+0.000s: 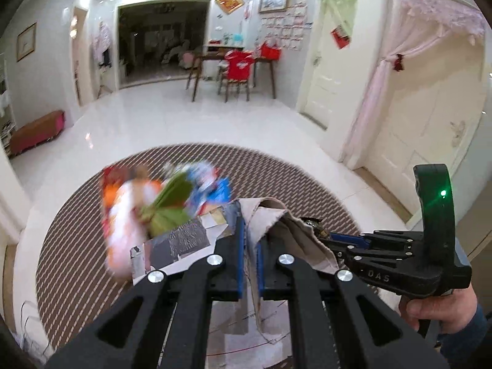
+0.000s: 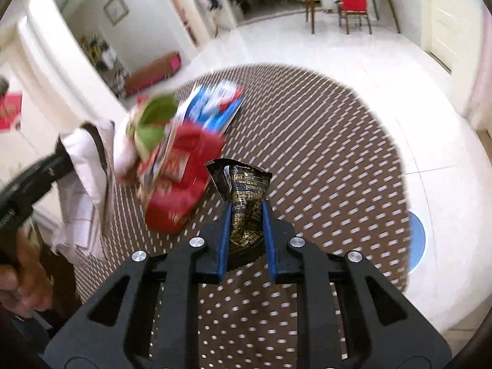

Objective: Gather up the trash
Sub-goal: 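Carry the newspaper and dark wrapper over the blue wastebasket with both tools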

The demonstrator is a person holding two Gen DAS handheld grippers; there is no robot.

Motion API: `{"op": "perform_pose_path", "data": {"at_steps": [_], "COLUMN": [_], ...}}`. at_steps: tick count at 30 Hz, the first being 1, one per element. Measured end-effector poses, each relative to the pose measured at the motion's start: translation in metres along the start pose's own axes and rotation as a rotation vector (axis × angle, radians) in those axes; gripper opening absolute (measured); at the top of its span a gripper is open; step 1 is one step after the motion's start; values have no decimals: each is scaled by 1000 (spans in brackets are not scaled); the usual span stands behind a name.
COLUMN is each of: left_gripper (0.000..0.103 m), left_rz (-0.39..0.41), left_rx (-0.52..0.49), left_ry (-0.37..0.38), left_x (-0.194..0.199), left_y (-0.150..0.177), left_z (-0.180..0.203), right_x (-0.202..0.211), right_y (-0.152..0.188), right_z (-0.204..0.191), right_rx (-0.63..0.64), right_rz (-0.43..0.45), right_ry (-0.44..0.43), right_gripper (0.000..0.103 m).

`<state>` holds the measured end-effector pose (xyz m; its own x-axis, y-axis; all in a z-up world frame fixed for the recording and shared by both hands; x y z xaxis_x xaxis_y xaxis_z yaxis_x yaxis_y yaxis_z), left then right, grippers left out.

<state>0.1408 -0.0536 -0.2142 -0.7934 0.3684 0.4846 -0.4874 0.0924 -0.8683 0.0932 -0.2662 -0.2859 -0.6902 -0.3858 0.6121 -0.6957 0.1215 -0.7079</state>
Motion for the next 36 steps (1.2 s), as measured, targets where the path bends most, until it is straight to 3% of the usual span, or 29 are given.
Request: {"op": "perform_pose_path", "data": {"at_steps": [6,10,19,26,32,36], "left_gripper": [6,6,6,6,6,9], "left_rz": [33,-28,-202,-376,-477,-523], "left_rx": [-71,-88,-112,-43,30,68], "left_ry": [155,266,464,455,409,385], "left_x": [-25,-65,-162,-243,-296,-324], "left_y": [-38,-42,-21,29,60,76], "left_z": [70,120,238,286,298,298], "right_x": [49,79,106,96,75,67], "right_y": [-40,-46,0,38,56,72], "right_z": [69,136,286,347,376,390], "right_rx": [-130,-236,-531,-670,-769,-842], "right_rz": [135,194,201,154,120,109], "right_ry": [52,139,332,371,363,346], "right_gripper": [20,20,20,20,20,26]}}
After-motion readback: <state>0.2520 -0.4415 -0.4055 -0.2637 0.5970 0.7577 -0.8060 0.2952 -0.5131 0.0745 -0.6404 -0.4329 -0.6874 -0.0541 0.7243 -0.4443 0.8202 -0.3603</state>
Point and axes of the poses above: each gripper's, at about its wrist camera, not at the fingertips, and x roughly against the way its jaws point, z to its right, y to its underside, the point moved 8 cm from there along -x, roughly the way its jaws point, and after that the axes turned 10 degrees about z, right-handed, at the moved point
